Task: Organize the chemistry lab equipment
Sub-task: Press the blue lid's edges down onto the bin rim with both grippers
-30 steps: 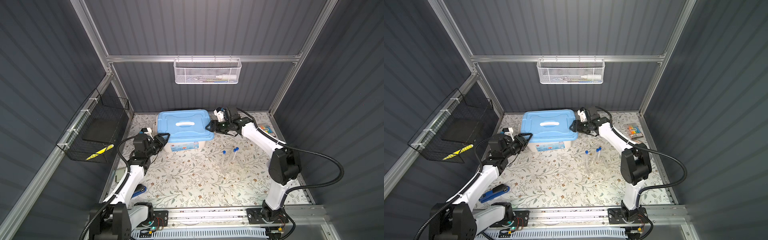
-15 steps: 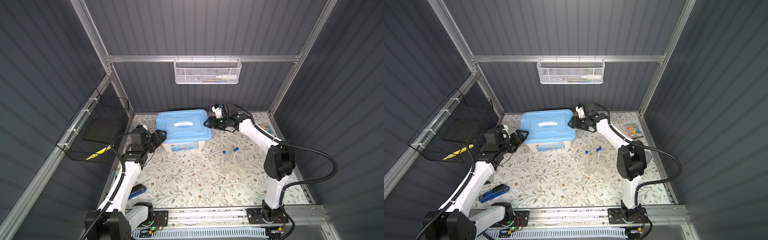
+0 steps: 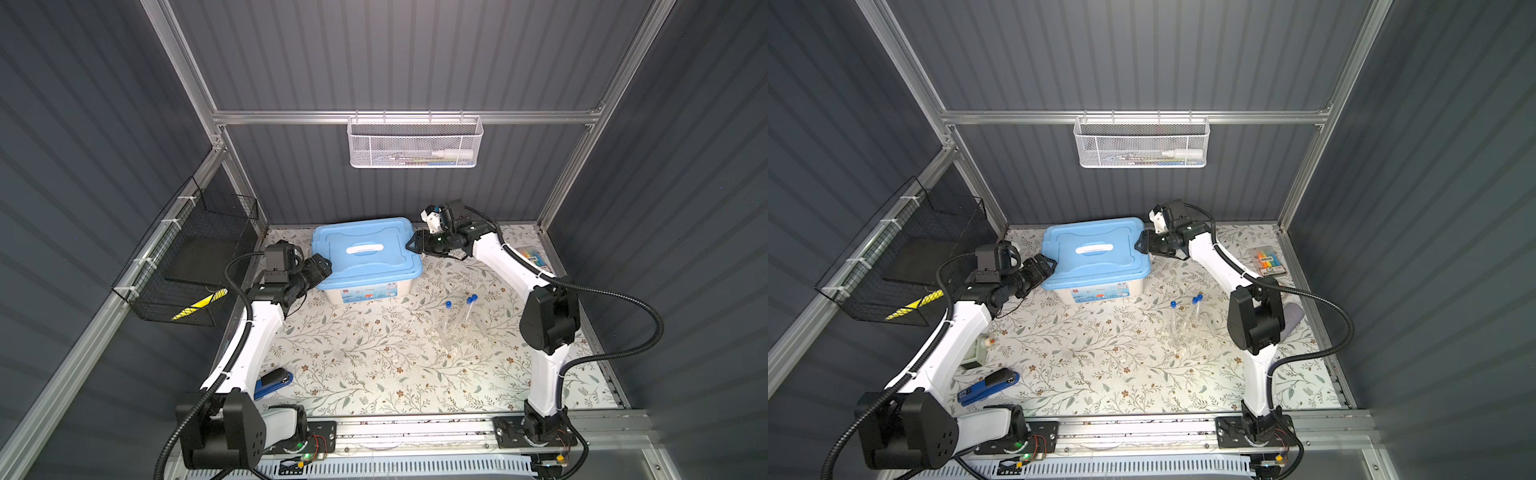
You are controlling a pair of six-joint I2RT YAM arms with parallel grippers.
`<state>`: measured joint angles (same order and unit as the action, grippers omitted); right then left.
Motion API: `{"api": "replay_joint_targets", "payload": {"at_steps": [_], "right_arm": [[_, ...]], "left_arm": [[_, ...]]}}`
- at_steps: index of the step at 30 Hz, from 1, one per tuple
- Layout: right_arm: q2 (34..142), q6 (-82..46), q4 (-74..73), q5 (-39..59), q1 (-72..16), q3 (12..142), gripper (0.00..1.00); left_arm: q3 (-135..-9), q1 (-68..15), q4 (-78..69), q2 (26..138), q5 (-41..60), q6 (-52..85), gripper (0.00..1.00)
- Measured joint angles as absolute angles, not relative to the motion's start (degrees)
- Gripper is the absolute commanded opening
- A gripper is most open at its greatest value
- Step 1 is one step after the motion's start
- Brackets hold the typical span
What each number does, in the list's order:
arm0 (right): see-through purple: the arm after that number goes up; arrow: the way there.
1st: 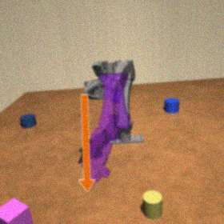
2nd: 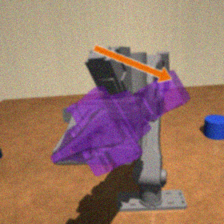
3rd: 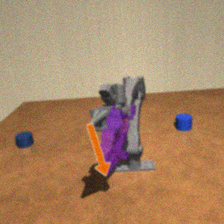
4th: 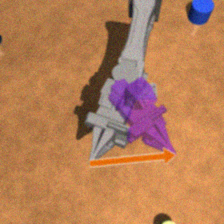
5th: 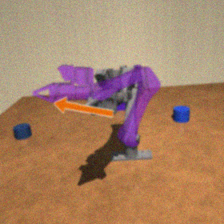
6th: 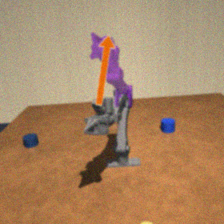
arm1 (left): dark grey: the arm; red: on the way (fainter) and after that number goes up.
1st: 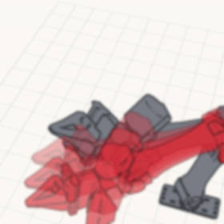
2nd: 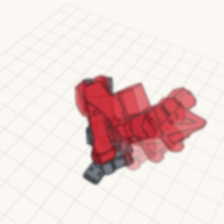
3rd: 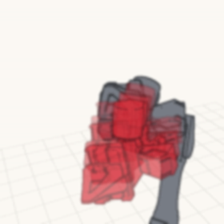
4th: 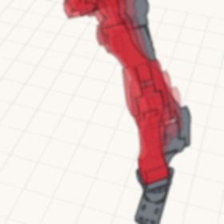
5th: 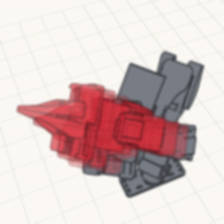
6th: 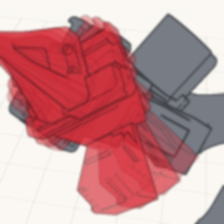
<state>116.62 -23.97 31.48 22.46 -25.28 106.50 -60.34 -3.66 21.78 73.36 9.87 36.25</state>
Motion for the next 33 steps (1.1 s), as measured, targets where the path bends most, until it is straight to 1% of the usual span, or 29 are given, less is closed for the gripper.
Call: {"api": "replay_joint_targets", "payload": {"at_steps": [4,8,15,22,30,32,33], "right_arm": [[117.8,-23.6,32.4,22.0,-25.3,107.8,0.60],[118.7,-23.2,33.3,21.5,-25.2,110.1,0.60],[120.2,-22.9,34.1,21.2,-24.8,112.9,0.60],[124.1,-22.9,35.4,21.3,-24.0,117.8,0.60],[123.7,-22.4,35.9,21.3,-23.6,117.6,0.79],[121.4,-22.6,35.2,21.5,-23.3,114.9,0.81],[120.3,-22.7,34.7,21.8,-23.0,113.5,0.82]], "left_arm": [[-62.7,-3.5,22.2,77.3,9.4,34.6,0.78],[-65.1,-3.4,22.3,80.8,9.1,33.5,0.76],[-67.9,-3.4,22.6,83.6,8.7,32.1,0.75],[-69.6,-3.3,23.0,86.3,8.1,31.7,0.72],[-71.0,-3.3,24.8,85.1,6.8,30.5,0.93],[-71.0,-2.8,25.1,83.2,6.6,29.9,0.99],[-71.0,-2.6,25.2,82.3,6.6,29.7,1.00]]}}
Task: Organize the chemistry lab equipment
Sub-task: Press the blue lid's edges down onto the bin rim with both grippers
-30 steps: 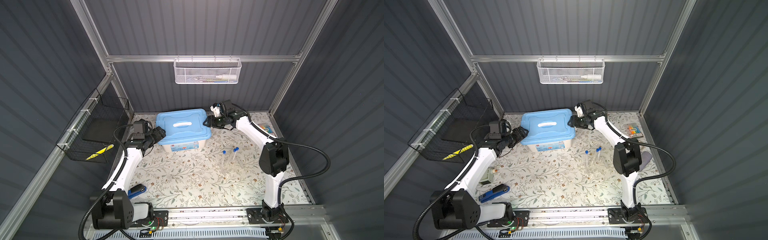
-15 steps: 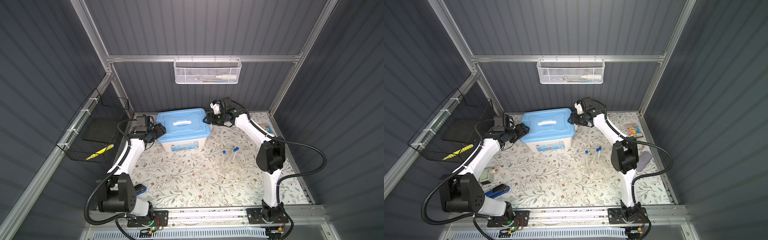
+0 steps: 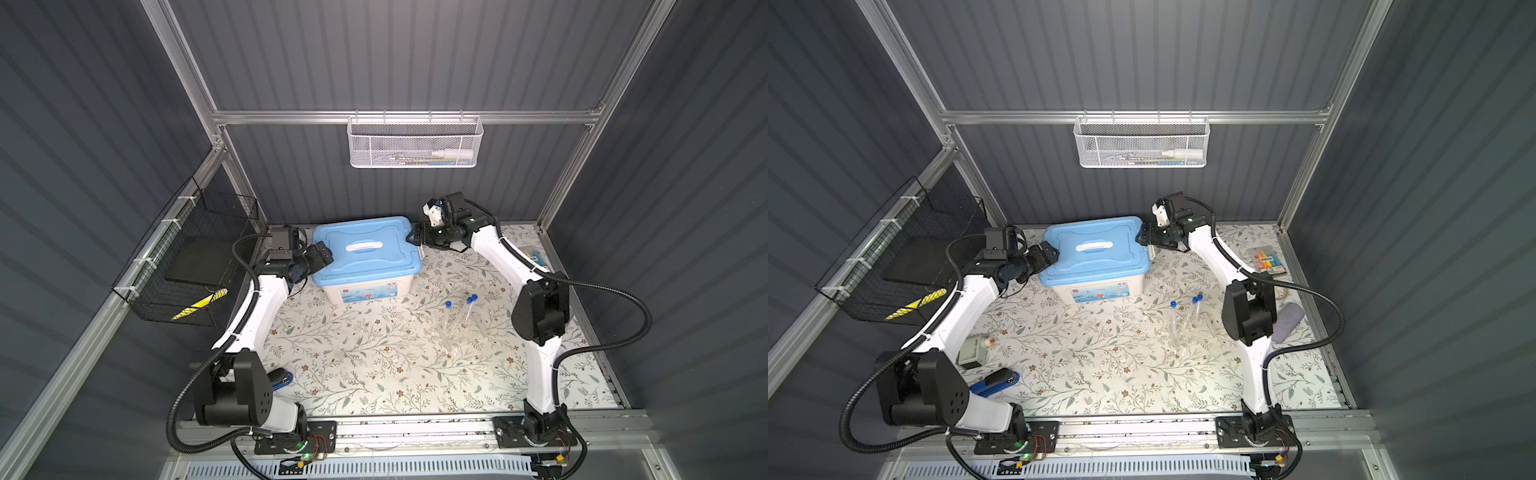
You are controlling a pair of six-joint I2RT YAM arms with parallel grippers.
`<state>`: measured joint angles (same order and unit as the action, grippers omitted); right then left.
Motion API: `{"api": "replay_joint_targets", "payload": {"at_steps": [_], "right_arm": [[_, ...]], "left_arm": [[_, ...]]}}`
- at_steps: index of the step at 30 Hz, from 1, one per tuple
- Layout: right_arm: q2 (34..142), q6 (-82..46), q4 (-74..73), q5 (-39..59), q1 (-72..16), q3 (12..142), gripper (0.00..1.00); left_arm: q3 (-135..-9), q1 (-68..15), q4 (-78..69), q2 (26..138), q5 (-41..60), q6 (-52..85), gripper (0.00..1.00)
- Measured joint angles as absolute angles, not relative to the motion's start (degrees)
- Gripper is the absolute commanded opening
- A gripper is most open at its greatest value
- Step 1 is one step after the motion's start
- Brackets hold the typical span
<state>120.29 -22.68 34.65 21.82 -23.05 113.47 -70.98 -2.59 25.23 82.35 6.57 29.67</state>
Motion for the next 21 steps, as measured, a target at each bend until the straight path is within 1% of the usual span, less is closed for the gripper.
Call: {"api": "replay_joint_targets", "payload": {"at_steps": [3,6,12,18,21], "right_arm": [[117.3,-23.4,32.9,23.6,-21.9,109.3,0.83],[116.9,-23.9,31.8,26.0,-20.9,107.9,0.83],[117.2,-25.3,30.0,30.8,-20.4,106.0,0.81],[118.4,-27.4,27.5,35.7,-20.4,105.9,0.74],[119.3,-28.6,26.5,37.3,-20.4,105.8,0.68]], "left_arm": [[-71.0,-1.5,25.8,80.1,6.0,29.1,1.00],[-70.8,-0.4,25.8,79.7,6.0,28.8,1.00],[-70.4,0.4,25.6,82.9,7.5,28.4,1.00],[-70.3,0.5,23.7,87.5,10.3,27.6,0.99],[-70.3,0.5,22.6,88.9,12.3,27.4,0.95]]}}
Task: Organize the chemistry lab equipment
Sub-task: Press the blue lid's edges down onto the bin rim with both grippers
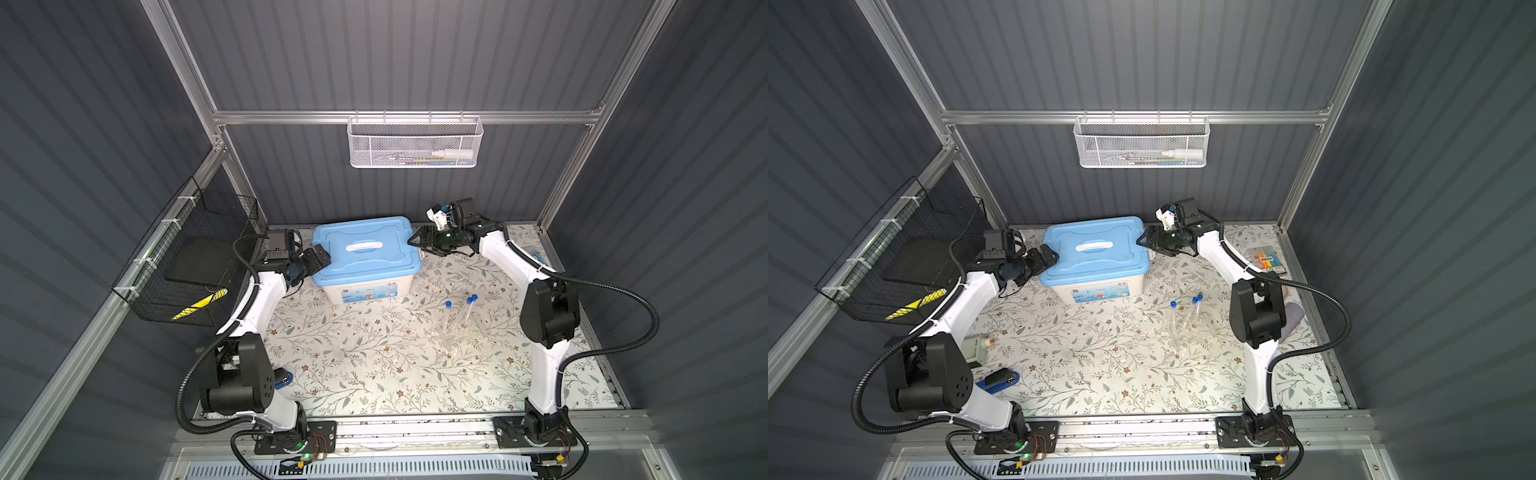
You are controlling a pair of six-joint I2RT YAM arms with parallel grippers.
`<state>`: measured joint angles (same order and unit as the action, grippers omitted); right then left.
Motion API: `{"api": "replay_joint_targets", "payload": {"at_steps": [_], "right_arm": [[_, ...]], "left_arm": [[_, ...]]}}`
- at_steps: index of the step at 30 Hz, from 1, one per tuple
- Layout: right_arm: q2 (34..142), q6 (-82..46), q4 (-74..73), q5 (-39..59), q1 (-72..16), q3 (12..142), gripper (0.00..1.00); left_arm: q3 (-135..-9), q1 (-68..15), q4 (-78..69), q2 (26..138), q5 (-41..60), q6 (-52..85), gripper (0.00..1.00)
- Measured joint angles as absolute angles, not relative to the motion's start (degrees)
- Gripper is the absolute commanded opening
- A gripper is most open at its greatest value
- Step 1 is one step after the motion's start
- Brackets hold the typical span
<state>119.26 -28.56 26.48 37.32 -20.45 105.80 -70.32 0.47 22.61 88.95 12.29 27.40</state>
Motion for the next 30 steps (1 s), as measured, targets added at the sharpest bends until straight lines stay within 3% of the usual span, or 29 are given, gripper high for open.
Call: {"api": "replay_joint_targets", "payload": {"at_steps": [8,20,30], "right_arm": [[119.4,-29.6,25.7,38.5,-20.4,104.2,0.59],[117.1,-29.1,27.3,34.6,-19.4,103.5,0.58],[114.1,-26.6,29.6,31.5,-18.9,102.3,0.77]], "left_arm": [[-70.3,0.5,20.0,89.8,16.1,27.8,0.83],[-74.0,-4.4,22.1,91.2,11.7,27.8,0.81],[-74.7,-5.2,22.9,91.1,10.9,27.6,0.83]]}}
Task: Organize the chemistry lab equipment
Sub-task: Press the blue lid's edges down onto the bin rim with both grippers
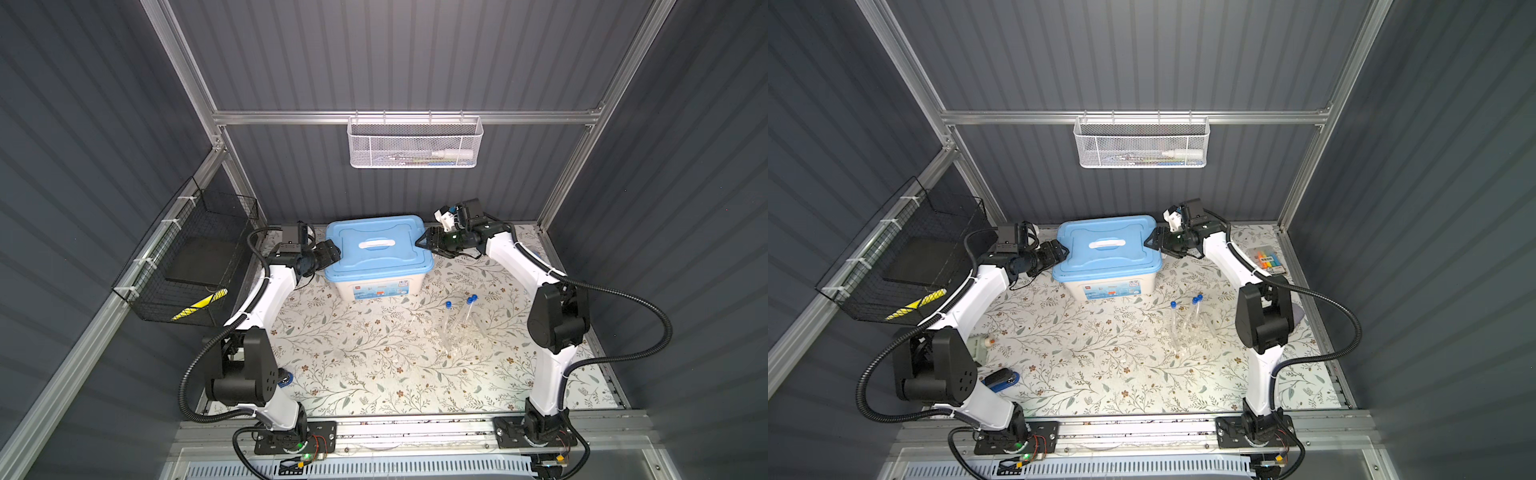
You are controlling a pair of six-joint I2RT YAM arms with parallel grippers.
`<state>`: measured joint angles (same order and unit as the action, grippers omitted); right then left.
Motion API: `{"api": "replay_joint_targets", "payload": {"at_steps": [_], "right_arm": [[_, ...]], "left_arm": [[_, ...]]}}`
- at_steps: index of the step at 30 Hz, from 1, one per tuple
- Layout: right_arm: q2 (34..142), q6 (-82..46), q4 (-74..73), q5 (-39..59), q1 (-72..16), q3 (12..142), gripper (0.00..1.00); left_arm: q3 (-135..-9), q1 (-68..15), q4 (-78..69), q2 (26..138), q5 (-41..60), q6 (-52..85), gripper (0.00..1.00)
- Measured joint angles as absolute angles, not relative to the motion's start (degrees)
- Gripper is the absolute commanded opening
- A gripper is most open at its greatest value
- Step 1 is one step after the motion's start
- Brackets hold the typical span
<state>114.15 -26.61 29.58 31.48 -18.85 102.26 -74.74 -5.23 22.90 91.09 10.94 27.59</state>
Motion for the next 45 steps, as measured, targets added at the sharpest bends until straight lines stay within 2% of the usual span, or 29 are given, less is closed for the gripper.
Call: {"api": "replay_joint_targets", "payload": {"at_steps": [9,16,28,45], "right_arm": [[114.0,-23.9,32.8,27.6,-15.9,102.6,0.80],[117.8,-24.0,32.0,30.6,-15.9,103.8,0.80],[119.8,-28.2,27.3,37.8,-15.7,103.8,0.67],[119.3,-29.3,27.4,38.1,-15.7,103.5,0.64]], "left_arm": [[-75.1,-5.3,23.4,91.1,10.9,27.6,0.89],[-75.6,-4.8,23.3,91.3,11.5,27.6,0.89],[-75.7,-4.0,21.2,93.0,13.8,29.0,0.84],[-75.7,-4.1,19.4,90.9,14.8,30.5,0.82]]}}
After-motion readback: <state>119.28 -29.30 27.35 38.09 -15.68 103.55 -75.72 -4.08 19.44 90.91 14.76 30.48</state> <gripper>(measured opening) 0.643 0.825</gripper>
